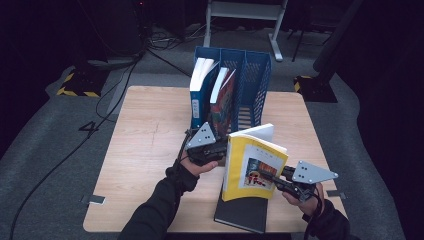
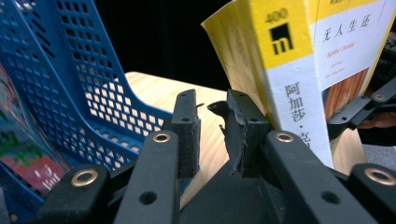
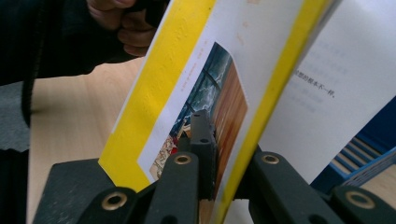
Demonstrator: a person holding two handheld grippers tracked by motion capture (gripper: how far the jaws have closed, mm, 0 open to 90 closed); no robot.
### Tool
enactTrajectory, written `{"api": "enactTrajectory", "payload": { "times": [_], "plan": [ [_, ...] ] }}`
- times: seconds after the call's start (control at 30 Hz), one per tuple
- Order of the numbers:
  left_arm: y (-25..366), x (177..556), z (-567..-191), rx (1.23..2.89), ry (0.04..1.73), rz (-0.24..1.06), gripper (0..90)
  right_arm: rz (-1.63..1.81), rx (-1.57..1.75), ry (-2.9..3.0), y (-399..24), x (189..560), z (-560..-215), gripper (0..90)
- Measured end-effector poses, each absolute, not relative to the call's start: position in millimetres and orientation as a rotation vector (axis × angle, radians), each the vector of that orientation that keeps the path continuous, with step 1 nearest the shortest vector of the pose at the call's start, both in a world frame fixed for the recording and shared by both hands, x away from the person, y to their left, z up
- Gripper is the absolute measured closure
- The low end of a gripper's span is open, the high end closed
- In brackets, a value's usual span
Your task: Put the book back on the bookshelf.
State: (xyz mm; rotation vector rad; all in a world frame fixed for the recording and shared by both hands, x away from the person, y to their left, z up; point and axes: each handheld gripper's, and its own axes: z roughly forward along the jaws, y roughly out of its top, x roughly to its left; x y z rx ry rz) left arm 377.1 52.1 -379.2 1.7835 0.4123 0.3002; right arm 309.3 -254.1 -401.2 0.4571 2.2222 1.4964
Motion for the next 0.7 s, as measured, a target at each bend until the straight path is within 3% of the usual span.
{"api": "enactTrajectory", "payload": {
  "times": [0.33, 0.5, 0.7],
  "plan": [
    [51.5, 366.5, -372.0, 1.776, 0.363, 0.31, 69.4, 1.474, 0.424, 2.145, -253.5, 306.2, -405.3, 85.1],
    [51.5, 358.6, -370.8, 1.788, 0.346, 0.325, 65.2, 1.473, 0.419, 2.142, -254.8, 302.5, -402.7, 78.7],
    [52.8, 347.6, -369.1, 1.811, 0.359, 0.402, 60.0, 1.508, 0.396, 2.119, -257.4, 296.5, -393.5, 77.5]
  ]
}}
